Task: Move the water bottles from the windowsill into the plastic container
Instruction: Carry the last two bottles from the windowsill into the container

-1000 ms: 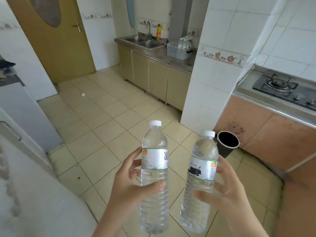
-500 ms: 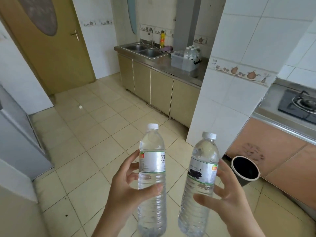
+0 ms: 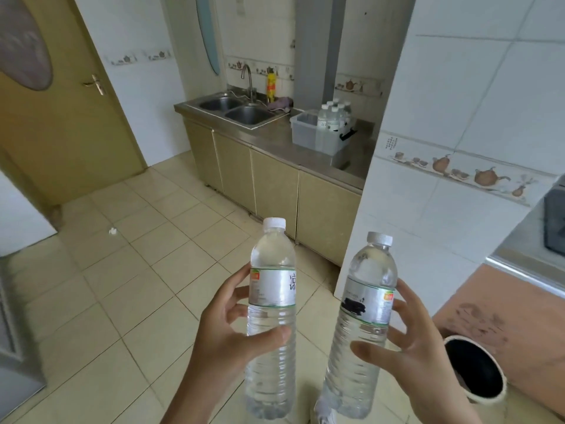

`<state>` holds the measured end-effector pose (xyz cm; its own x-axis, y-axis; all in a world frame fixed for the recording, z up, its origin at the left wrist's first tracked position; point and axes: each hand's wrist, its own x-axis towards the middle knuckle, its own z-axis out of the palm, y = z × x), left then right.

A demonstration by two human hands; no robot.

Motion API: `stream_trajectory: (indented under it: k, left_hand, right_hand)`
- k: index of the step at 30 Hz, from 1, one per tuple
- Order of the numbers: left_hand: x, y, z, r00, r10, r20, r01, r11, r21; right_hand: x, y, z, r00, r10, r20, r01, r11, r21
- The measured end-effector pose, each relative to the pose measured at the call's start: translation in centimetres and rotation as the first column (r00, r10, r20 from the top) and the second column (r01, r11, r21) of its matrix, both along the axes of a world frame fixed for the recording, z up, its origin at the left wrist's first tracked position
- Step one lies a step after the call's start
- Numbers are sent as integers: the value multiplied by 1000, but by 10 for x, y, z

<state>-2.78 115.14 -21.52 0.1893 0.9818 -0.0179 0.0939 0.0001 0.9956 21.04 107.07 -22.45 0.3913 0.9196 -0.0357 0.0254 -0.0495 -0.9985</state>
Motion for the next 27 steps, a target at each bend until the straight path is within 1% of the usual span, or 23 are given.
stream_trajectory:
  k: [8, 11, 16, 21, 23, 27]
  left_hand:
    - [71, 157, -1, 993, 119, -15, -119, 993, -1]
    - [87, 209, -2, 990, 142, -15, -142, 990, 3]
    - [101, 306, -9, 986, 168, 12, -168, 986, 4]
    - [110, 425, -20, 991, 133, 32, -133, 991, 1]
    - [115, 475, -20, 995, 93, 26, -93, 996, -1]
    - [129, 567, -9, 1000, 5, -2, -5, 1000, 5]
  right_hand:
    - [76, 191, 4, 989, 138, 61, -139, 990, 10]
    - [91, 250, 6, 984, 159, 82, -160, 987, 7]
    - [103, 349, 17, 976, 211, 56, -210, 977, -30]
    - [107, 456, 7, 986, 164, 26, -163, 986, -28]
    - [111, 496, 0, 994, 107, 6, -107, 994, -25]
    - [120, 568, -2, 999, 21, 25, -20, 1000, -23]
